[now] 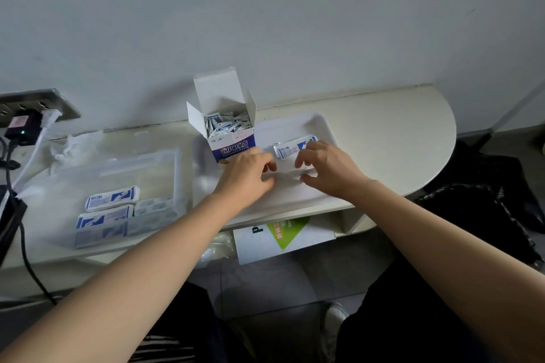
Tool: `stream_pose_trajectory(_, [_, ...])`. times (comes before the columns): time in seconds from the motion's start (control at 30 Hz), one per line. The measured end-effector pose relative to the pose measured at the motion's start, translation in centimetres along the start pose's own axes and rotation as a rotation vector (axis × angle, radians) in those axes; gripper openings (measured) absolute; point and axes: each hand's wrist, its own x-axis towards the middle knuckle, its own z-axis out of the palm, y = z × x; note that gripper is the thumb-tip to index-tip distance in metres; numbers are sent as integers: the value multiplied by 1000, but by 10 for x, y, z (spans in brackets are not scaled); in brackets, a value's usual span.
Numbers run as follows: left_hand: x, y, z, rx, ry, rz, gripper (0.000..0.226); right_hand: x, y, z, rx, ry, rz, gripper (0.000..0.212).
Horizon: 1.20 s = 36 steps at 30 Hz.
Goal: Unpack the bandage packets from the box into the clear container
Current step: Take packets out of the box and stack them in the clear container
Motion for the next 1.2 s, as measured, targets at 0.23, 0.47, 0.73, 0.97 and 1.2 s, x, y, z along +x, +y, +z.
stream_pose_trajectory(0.23, [2, -2, 7, -110, 52, -91, 9, 5, 0, -1, 205, -9, 135, 10])
stream_pose_trajectory(0.47, [2, 0, 13, -164, 62, -93, 10, 2, 0, 3, 357, 9, 168, 22])
stream_pose_trajectory(0.73, [2, 1, 15, -140, 36, -88, 11, 0, -1, 4, 333, 44, 193, 15])
stream_pose_trajectory(0.97, [2, 1, 13, -146, 28, -80, 9, 1, 0, 5, 336, 40, 172, 19])
stream_pose_trajectory(1.2, [0, 0, 16, -161, 11, -92, 12, -3, 0, 10, 295, -9, 173, 21])
